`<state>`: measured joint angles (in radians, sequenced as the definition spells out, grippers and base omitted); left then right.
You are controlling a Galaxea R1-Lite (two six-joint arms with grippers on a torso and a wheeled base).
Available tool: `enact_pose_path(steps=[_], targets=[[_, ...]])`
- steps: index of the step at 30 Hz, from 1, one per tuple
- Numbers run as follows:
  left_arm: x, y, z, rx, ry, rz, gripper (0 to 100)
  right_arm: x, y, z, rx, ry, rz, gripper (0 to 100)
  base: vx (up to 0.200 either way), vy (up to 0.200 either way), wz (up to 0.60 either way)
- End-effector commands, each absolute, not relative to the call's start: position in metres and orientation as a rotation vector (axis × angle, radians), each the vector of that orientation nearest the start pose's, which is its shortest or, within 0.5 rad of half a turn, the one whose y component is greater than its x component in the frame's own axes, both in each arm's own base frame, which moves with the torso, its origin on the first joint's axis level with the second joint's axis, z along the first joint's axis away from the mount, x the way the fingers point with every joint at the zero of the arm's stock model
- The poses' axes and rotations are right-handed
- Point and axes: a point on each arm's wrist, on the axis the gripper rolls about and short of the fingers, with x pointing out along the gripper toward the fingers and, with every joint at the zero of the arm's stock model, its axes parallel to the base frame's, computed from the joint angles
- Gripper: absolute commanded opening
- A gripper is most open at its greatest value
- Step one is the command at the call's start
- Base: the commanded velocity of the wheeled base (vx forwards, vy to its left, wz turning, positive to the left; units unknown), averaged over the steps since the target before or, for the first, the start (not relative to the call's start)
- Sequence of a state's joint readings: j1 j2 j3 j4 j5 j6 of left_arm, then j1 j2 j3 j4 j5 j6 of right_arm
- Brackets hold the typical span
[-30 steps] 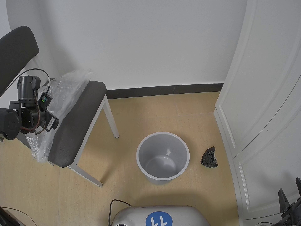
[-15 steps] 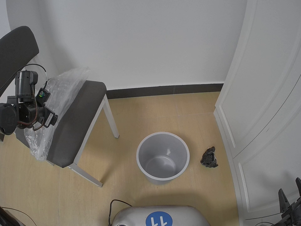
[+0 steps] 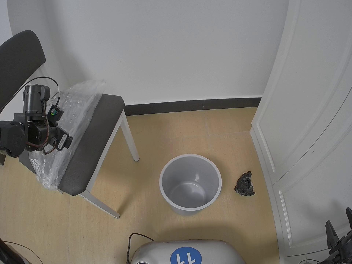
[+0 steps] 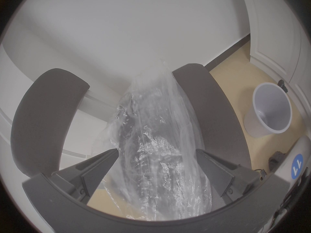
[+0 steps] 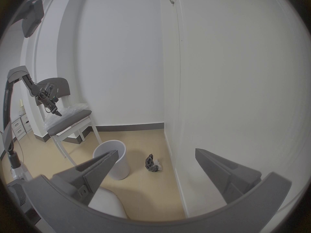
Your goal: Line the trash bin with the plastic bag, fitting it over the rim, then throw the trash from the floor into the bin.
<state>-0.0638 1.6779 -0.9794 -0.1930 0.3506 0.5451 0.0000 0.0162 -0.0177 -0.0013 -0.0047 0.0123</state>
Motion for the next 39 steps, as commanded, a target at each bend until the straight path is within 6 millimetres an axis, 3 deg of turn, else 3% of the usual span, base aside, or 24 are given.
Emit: enact_pose_path(steps=[1,10,22,31,39], targets=[[0.304,-0.013,0.185,0.643,0.592,0.126,100,-0.023,0.0,0.076,0.012,-0.003,-0.005,100,0.0,0.0,0.0],[0.306,-0.021,0.18,0.65,0.595,0.098,100,-0.023,0.0,0.076,0.012,-0.003,-0.005,100,0.0,0.0,0.0],[0.311,-0.008,0.176,0.643,0.619,0.139,100,-0.023,0.0,0.076,0.012,-0.003,-0.005,100,0.0,0.0,0.0],[0.315,-0.009,0.172,0.661,0.635,0.138,100,-0.023,0.0,0.076,0.012,-0.003,-0.006,100,0.0,0.0,0.0],[0.312,-0.01,0.182,0.661,0.604,0.154,100,-0.023,0.0,0.076,0.012,-0.003,-0.006,100,0.0,0.0,0.0]])
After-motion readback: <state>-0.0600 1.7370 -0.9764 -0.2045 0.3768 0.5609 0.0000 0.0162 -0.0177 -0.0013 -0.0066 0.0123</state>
